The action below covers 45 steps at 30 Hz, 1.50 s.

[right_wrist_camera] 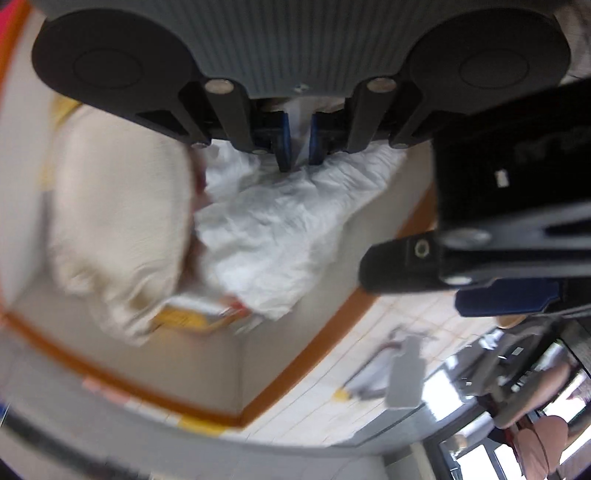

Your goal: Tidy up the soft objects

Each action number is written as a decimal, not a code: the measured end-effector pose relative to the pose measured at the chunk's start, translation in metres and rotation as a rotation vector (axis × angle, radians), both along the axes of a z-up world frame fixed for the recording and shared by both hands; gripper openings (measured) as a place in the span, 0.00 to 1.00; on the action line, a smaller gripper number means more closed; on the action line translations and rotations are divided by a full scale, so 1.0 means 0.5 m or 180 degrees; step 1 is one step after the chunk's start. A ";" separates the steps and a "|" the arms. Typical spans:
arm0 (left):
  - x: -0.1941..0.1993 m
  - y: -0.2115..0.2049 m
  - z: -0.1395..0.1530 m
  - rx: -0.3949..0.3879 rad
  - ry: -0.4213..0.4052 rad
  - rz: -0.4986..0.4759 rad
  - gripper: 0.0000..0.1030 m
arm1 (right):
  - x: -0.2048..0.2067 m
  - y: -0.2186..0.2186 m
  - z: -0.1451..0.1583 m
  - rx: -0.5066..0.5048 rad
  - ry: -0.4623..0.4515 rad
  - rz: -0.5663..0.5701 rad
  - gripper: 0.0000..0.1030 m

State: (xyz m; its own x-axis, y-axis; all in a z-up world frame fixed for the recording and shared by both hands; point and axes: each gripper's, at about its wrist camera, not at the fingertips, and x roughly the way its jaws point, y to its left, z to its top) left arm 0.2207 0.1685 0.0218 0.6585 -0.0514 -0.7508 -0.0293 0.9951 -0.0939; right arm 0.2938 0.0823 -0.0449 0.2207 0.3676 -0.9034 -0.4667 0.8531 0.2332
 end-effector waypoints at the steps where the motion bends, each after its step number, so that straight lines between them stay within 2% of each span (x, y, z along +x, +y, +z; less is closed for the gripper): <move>1: 0.000 0.001 0.001 -0.0010 -0.0007 0.0010 0.76 | 0.006 -0.002 -0.008 0.0090 0.0111 0.0021 0.08; 5: 0.000 0.003 0.006 -0.0018 -0.0027 -0.0002 0.76 | 0.039 -0.033 -0.032 0.0398 0.0535 -0.0095 0.07; 7: -0.001 0.003 0.010 -0.0023 -0.0038 -0.0009 0.76 | 0.041 -0.056 -0.016 0.0447 0.0595 -0.0262 0.06; 8: -0.003 0.003 0.014 -0.0028 -0.0051 -0.0006 0.76 | 0.035 -0.068 0.002 0.0493 0.0531 -0.0307 0.08; 9: -0.005 0.002 0.018 -0.0033 -0.0071 -0.0001 0.76 | 0.022 -0.076 0.025 0.0476 0.0368 -0.0306 0.11; 10: -0.007 0.001 0.024 -0.0040 -0.0095 0.0010 0.76 | 0.004 -0.082 0.050 0.0407 0.0138 -0.0280 0.23; 11: -0.010 0.000 0.031 -0.0049 -0.0129 0.0033 0.76 | -0.014 -0.087 0.074 0.0325 -0.0089 -0.0247 0.39; 14: -0.025 -0.009 0.056 -0.0063 -0.0242 0.0071 0.76 | -0.070 -0.106 0.138 0.0229 -0.0560 -0.0192 0.64; 17: -0.049 -0.025 0.083 0.0004 -0.0375 0.0114 0.78 | -0.124 -0.138 0.197 0.0283 -0.0908 -0.0268 0.67; 20: -0.085 -0.047 0.114 0.0128 -0.0543 0.0199 0.80 | -0.182 -0.197 0.267 0.0478 -0.1268 -0.0570 0.71; 21: -0.100 -0.058 0.127 0.0187 -0.0624 0.0153 0.81 | -0.204 -0.216 0.289 0.0566 -0.1409 -0.0650 0.73; 23: -0.132 -0.085 0.157 0.0327 -0.0826 0.0092 0.84 | -0.255 -0.251 0.327 0.0668 -0.1716 -0.0786 0.83; 25: -0.172 -0.112 0.183 0.0418 -0.1065 0.0086 0.88 | -0.313 -0.277 0.351 0.0698 -0.2022 -0.0922 0.84; 27: -0.215 -0.141 0.199 0.0466 -0.1291 0.0108 0.90 | -0.367 -0.305 0.364 0.0751 -0.2411 -0.1313 0.86; 29: -0.262 -0.172 0.205 0.0519 -0.1531 0.0151 0.90 | -0.425 -0.340 0.359 0.0828 -0.2794 -0.1821 0.93; 31: -0.296 -0.204 0.204 0.0571 -0.1640 0.0077 0.90 | -0.476 -0.374 0.349 0.0878 -0.3108 -0.1944 0.96; 33: -0.329 -0.229 0.198 0.0489 -0.1739 -0.0051 0.90 | -0.518 -0.406 0.337 0.0717 -0.3299 -0.2120 0.97; 35: -0.356 -0.249 0.186 0.0357 -0.1852 -0.0124 0.90 | -0.546 -0.431 0.316 0.0479 -0.3291 -0.2216 0.97; 39: -0.388 -0.289 0.149 0.0213 -0.1979 -0.0275 0.90 | -0.580 -0.464 0.261 0.0281 -0.2898 -0.2066 0.97; 43: -0.392 -0.318 0.107 0.0185 -0.1821 -0.0294 0.90 | -0.613 -0.486 0.213 0.0285 -0.2629 -0.2081 0.97; 45: -0.395 -0.322 0.089 0.0125 -0.1746 -0.0250 0.90 | -0.620 -0.489 0.191 0.0286 -0.2552 -0.1966 0.97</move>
